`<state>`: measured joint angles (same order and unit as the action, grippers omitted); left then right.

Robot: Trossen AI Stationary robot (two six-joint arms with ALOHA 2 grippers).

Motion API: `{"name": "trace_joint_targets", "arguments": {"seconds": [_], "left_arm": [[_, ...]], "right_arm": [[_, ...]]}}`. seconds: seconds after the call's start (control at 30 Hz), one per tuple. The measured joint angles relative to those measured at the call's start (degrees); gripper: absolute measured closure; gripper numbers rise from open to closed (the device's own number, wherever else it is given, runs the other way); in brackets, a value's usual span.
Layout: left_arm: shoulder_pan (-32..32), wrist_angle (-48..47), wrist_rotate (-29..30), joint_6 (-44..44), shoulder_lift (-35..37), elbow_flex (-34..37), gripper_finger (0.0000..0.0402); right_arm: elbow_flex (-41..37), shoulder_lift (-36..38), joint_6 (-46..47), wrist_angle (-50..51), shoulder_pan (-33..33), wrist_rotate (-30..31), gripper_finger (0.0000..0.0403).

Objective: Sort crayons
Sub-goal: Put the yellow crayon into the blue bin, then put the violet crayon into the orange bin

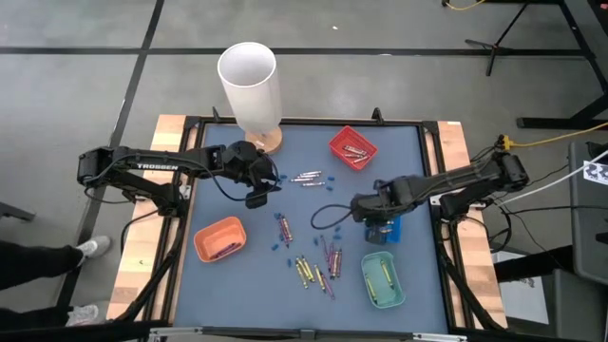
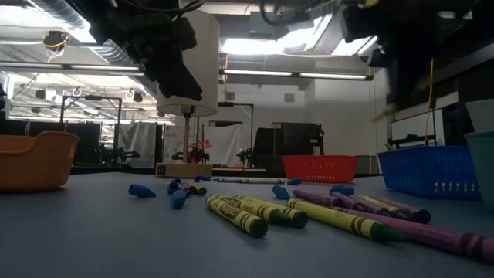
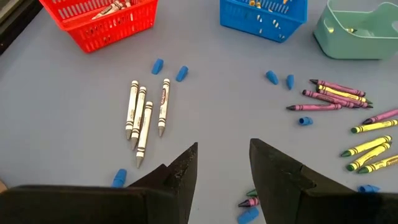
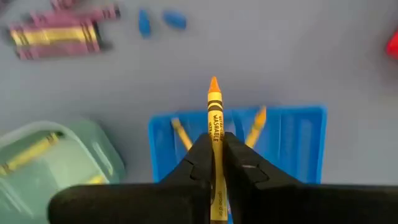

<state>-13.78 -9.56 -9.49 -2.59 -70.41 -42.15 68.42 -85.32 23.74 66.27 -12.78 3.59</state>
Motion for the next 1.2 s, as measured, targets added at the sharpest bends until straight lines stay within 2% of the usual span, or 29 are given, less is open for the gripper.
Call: {"name": "trace_joint_targets", "arguments": {"seconds": [0.33,0.53,0.8,0.93,1.2], "left_arm": [[0.0,0.0,0.0,0.0,0.0,0.0,0.0271],[1.3,0.0,0.1,0.0,-0.1,0.0,0.0271],[8.9,2.6,0.0,0.2,-2.4,0.0,0.0271],[13.3,6.6,0.0,1.6,-5.2,0.0,0.0271],[20.2,11.8,0.1,10.7,-13.6,0.0,0.0271]], "right_arm": [[-2.5,0.0,0.0,3.7,0.0,-0.2,0.0362],[-2.5,0.0,0.0,4.3,0.0,-0.2,0.0325],[-2.5,0.0,0.0,4.1,0.1,0.3,0.0275],[-2.5,0.0,0.0,3.8,0.1,0.3,0.0272],[-2.5,0.0,0.0,3.3,0.0,0.4,0.0274]]}}
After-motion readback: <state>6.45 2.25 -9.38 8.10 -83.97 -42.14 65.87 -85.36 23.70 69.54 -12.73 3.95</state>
